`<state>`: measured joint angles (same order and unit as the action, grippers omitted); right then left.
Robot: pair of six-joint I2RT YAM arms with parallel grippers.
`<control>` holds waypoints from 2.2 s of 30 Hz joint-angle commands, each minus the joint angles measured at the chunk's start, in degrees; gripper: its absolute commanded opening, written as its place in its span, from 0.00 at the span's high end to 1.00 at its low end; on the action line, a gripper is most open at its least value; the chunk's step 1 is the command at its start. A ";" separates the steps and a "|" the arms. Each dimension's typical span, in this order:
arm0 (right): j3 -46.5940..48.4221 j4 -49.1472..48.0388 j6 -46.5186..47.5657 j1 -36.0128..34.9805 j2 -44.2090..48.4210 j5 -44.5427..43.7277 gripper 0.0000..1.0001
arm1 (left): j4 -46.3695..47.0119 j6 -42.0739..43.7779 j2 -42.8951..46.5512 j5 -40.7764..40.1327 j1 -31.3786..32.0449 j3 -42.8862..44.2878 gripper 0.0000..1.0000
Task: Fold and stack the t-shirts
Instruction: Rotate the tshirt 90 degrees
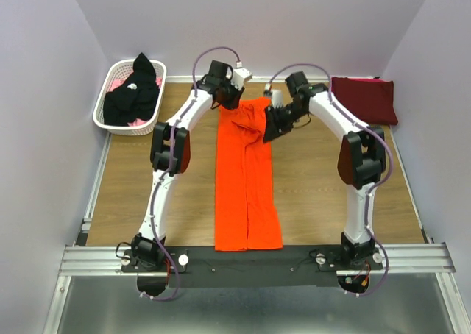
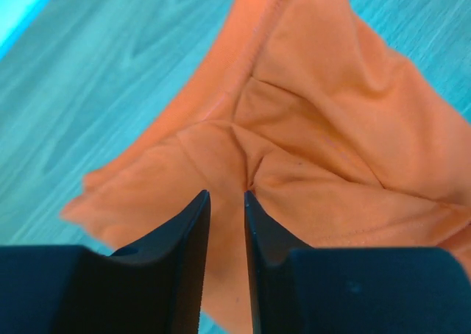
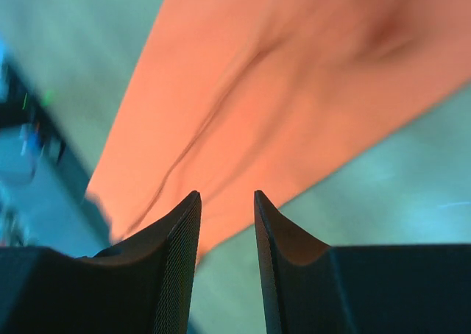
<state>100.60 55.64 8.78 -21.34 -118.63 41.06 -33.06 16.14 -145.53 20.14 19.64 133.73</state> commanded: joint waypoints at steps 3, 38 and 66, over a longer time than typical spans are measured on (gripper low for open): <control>16.35 -2.28 -5.25 2.89 -9.16 -7.31 0.59 | 6.34 -1.90 14.12 2.35 -2.32 -7.42 0.63; 21.10 -16.00 -14.66 3.50 -28.84 -24.78 0.70 | 12.94 -9.99 16.43 12.91 -5.40 -39.01 0.79; 33.62 -23.03 -6.97 5.61 -21.58 -18.91 0.27 | 8.01 -5.87 16.84 15.98 -8.65 -13.50 0.29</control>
<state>135.74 32.95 -5.32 -16.25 -149.45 22.35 -25.19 6.28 -139.74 34.04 11.31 119.07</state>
